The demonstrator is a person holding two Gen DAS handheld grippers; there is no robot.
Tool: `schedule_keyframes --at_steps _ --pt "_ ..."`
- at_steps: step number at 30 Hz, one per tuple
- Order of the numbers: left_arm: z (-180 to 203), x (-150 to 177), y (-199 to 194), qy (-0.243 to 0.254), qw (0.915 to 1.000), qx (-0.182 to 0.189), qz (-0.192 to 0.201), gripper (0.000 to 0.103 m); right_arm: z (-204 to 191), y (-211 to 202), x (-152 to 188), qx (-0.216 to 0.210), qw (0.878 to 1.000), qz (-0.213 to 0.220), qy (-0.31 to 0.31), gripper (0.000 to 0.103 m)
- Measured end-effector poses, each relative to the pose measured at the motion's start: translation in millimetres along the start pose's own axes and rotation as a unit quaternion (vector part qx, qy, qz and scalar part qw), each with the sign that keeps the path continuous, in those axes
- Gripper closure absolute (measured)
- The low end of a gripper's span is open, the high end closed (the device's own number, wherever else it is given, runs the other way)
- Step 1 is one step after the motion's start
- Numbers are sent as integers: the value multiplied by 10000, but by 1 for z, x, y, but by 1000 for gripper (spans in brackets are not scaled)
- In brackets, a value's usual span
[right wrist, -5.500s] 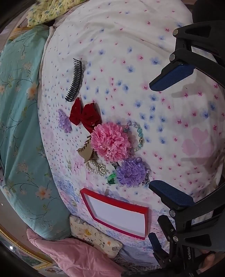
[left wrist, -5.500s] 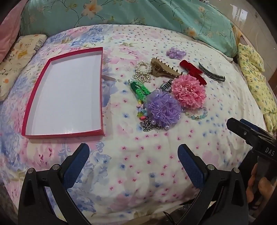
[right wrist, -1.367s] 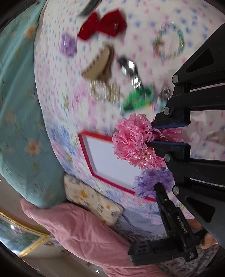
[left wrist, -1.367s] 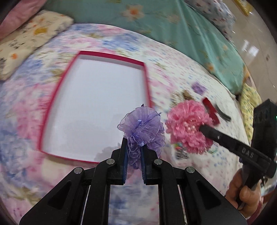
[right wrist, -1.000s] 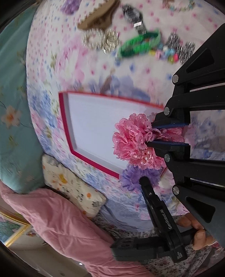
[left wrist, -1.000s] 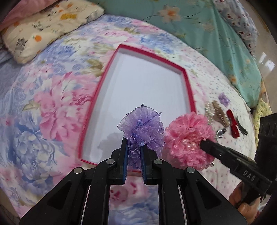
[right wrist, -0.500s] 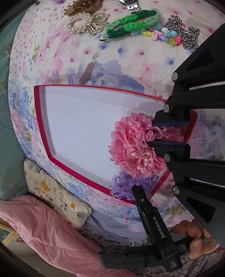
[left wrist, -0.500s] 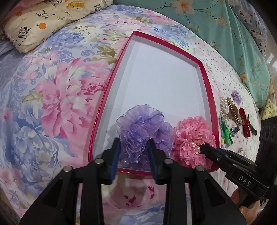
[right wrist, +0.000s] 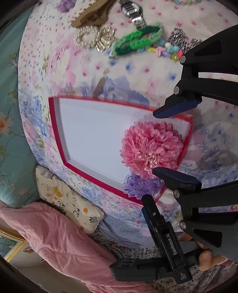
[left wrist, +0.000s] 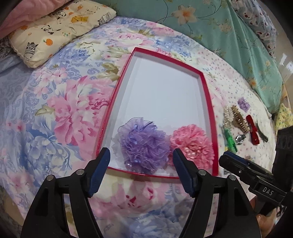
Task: Organize jewelry
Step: 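Open both tools to drop the scrunchies into the box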
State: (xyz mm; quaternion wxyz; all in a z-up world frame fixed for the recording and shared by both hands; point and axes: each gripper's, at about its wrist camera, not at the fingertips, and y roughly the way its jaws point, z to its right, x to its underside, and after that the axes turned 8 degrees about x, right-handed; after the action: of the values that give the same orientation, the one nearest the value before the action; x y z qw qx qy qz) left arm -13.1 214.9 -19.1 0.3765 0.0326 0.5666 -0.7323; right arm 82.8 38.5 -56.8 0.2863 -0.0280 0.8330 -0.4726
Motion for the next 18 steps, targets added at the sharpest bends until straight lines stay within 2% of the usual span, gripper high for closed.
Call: schedule_keyframes --at_steps 8,18 --pt "30 -2 -2 155 9997 164 11 32 43 -35 7 181 9986 257 432 45" --pt "90 2 21 558 9972 432 -257 32 121 -78 17 584 9894 557 1210 44"
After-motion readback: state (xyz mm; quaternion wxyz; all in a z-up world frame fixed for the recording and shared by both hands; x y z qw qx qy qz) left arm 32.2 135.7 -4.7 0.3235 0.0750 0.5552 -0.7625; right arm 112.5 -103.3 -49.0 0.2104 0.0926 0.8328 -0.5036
